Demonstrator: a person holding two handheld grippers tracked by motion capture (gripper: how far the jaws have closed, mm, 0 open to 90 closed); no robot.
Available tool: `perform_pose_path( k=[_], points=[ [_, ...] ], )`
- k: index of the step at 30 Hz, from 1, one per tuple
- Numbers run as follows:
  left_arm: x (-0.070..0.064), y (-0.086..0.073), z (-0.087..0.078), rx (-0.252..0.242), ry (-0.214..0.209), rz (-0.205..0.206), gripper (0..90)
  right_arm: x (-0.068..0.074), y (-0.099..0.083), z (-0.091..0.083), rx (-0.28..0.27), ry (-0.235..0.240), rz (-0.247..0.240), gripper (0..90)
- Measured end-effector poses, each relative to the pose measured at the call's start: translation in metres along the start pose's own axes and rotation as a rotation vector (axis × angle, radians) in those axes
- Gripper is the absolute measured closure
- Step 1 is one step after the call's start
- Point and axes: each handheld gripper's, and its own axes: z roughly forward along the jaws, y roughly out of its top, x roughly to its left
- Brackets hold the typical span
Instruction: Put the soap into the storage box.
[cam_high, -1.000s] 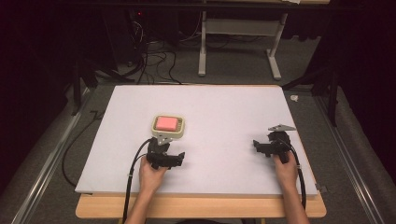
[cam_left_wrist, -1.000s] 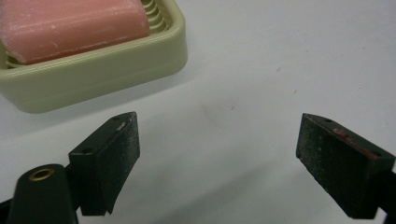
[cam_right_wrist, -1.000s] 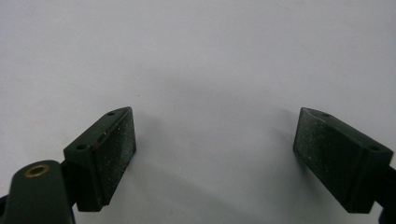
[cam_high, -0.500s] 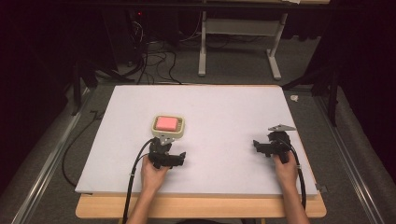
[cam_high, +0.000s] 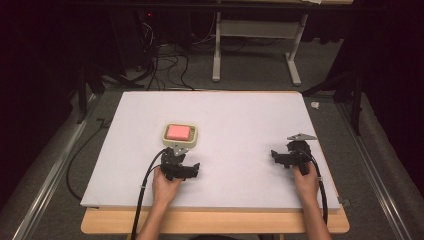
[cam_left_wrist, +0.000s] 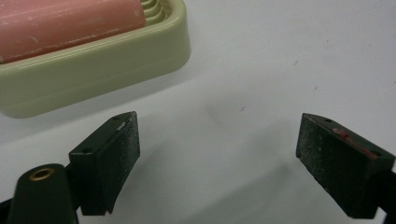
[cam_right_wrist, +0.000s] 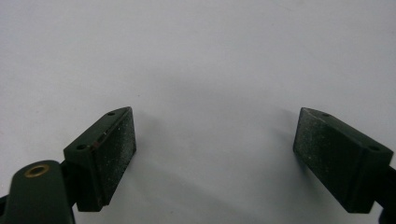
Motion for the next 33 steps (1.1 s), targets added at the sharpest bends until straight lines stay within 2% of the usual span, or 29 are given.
perform_pose_path(
  k=[7,14,33],
  points=[
    [-0.0017,-0.0013,0.0055,0.013,0.012,0.008,14.4,0.0001,0.0000,0.0000,0.000,0.000,0.001,13.6],
    [-0.0009,-0.0035,0.0068,-0.011,0.009,-0.003,14.2,0.0000,0.0000,0.0000,0.000,0.000,0.000,13.6],
    [-0.0017,-0.0050,0.0069,-0.017,0.014,0.001,14.2,-0.0001,-0.0001,0.0000,-0.001,0.001,-0.001,13.6]
  ],
)
